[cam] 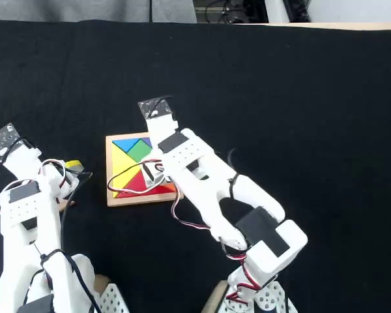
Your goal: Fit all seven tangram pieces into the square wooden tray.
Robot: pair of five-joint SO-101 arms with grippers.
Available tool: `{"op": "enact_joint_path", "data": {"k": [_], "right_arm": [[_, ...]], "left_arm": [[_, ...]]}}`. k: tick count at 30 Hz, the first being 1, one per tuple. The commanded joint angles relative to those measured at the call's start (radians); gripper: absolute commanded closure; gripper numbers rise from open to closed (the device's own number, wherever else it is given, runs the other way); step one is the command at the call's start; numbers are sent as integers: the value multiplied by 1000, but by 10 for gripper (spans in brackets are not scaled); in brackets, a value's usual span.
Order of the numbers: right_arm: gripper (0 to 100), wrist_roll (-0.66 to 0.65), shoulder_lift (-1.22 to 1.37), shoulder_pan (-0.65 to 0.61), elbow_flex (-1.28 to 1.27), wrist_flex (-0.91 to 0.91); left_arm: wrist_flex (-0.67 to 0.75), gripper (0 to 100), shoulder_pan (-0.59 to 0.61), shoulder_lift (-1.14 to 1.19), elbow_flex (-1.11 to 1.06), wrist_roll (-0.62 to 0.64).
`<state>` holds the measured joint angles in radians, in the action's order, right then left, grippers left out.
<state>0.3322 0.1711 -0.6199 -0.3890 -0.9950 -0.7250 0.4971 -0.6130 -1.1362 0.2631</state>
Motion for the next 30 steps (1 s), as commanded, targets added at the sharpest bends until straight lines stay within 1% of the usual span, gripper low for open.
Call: {"op": "enact_joint_path", "data": {"k": [1,7,10,12,14,15,17,26,30], "right_arm": [[829,-20,-22,11,53,-28],[829,-21,-173,11,61,-91],[838,-91,-225,11,59,-91],[897,-144,-232,11,62,-80],[979,-164,-220,8,61,-48],[990,-166,-208,8,59,-38],[966,-166,-168,8,62,-34],[973,-167,10,12,145,-23],[973,-167,56,46,188,-26]], "left_arm": [[11,690,-4,-15,10,3],[11,690,-4,-15,10,3],[11,690,-4,-15,10,3],[11,690,-4,-15,10,3],[11,690,-4,-15,10,3],[11,690,-4,-15,10,3],[11,690,-4,-15,10,3],[11,690,-5,-15,10,3],[11,690,-4,-15,10,3]]}}
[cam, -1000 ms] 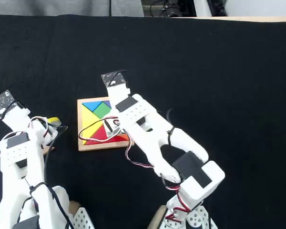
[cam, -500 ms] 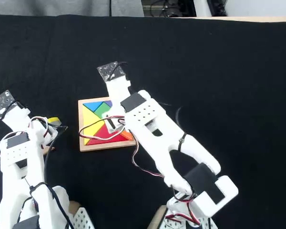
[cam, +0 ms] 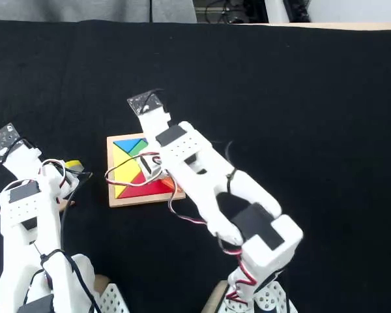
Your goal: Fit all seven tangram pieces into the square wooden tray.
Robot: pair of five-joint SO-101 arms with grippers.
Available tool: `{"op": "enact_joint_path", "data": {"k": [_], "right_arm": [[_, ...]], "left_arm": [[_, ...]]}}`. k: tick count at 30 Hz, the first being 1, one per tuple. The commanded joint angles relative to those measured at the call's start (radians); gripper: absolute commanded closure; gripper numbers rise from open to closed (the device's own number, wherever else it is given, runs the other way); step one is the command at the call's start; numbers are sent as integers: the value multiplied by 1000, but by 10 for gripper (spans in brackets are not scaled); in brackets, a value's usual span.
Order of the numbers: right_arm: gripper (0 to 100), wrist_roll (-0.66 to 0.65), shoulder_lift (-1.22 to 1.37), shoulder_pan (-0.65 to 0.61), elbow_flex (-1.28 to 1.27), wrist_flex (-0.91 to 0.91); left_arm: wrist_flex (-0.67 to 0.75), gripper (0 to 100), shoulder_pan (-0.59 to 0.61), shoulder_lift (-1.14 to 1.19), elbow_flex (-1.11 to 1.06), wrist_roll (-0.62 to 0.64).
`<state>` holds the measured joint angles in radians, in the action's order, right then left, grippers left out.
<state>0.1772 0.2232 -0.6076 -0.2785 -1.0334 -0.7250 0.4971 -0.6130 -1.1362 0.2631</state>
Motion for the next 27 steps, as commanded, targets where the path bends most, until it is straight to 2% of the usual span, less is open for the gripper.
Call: {"op": "enact_joint_path", "data": {"k": [1,11,17,22,27], "right_arm": [[973,-12,13,46,88,12],[973,-12,21,81,122,-9],[974,-12,-59,28,105,-57],[974,-12,-18,2,42,20],[974,-12,50,32,79,25]], "left_arm": [[11,690,-5,-15,10,3],[11,690,-7,-15,10,3],[11,690,-5,-15,10,3],[11,690,-5,-15,10,3],[11,690,-4,-15,10,3]]}}
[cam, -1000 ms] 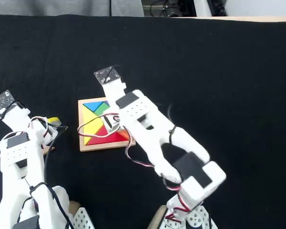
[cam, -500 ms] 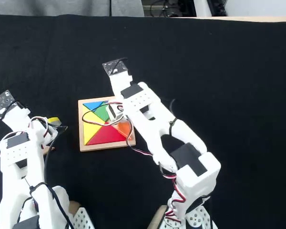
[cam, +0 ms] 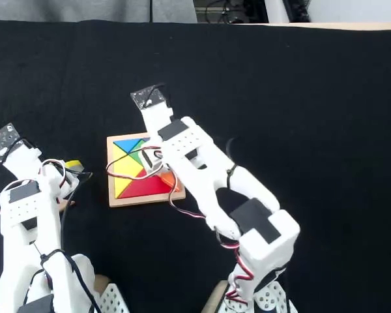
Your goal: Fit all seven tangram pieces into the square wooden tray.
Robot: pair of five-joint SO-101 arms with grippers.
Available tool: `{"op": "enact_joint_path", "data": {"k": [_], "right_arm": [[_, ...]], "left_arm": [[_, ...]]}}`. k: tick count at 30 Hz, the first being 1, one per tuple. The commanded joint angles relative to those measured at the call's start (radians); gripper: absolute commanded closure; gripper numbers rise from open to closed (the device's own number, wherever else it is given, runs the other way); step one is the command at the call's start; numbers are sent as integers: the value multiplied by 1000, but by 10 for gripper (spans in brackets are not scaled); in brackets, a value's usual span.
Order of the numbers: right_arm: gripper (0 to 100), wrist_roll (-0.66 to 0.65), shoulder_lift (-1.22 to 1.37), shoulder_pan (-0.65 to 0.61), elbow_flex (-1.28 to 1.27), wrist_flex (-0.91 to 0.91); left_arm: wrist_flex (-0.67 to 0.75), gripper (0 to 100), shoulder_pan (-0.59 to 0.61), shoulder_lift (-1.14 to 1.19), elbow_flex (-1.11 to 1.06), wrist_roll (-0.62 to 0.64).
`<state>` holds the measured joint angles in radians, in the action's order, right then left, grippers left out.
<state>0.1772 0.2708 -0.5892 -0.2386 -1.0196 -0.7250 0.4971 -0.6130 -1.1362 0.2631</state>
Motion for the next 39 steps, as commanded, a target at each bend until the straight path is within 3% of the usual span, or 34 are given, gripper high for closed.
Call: {"op": "enact_joint_path", "data": {"k": [1,16,27,39], "right_arm": [[974,-12,8,26,47,9],[974,-14,7,32,183,-269],[974,-69,8,-48,127,-290],[975,-69,8,58,104,-236]], "left_arm": [[11,690,-4,-15,10,3],[11,690,-4,-15,10,3],[12,690,-8,-25,-1,3],[12,690,-8,-25,-1,3]]}}
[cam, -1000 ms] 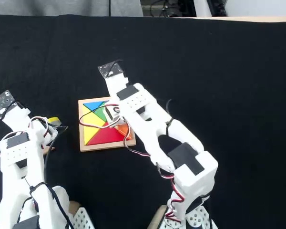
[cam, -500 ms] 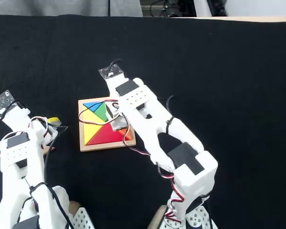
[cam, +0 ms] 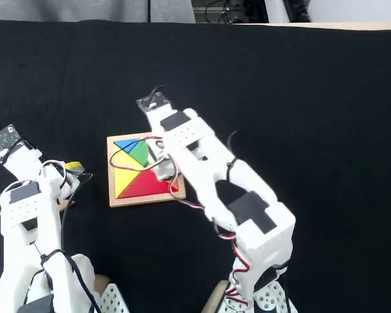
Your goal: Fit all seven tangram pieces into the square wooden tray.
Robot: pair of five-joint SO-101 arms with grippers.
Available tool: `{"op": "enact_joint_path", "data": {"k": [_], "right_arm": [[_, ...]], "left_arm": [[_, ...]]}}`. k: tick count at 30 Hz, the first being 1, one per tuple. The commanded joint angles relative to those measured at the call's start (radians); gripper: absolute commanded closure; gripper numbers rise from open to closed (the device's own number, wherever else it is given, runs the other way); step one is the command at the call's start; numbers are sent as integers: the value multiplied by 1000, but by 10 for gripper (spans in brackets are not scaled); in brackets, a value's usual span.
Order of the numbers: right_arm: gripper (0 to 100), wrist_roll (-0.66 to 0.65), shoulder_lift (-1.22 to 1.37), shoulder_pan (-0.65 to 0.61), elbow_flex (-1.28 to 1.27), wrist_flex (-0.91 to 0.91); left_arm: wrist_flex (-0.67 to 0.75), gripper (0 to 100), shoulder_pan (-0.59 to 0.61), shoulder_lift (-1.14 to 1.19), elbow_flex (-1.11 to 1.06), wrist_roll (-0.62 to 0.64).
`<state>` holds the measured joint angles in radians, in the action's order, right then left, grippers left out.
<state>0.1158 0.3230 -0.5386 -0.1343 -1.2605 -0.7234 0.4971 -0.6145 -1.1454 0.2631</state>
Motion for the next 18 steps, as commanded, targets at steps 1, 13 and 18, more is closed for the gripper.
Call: {"op": "enact_joint_path", "data": {"k": [1,13,18], "right_arm": [[978,-8,-65,-3,-2,3],[987,-8,-61,-48,-44,229],[987,-8,18,-48,24,215]], "left_arm": [[11,690,-8,-23,8,3],[15,690,-10,-21,8,3],[15,690,-10,-21,8,3]]}}
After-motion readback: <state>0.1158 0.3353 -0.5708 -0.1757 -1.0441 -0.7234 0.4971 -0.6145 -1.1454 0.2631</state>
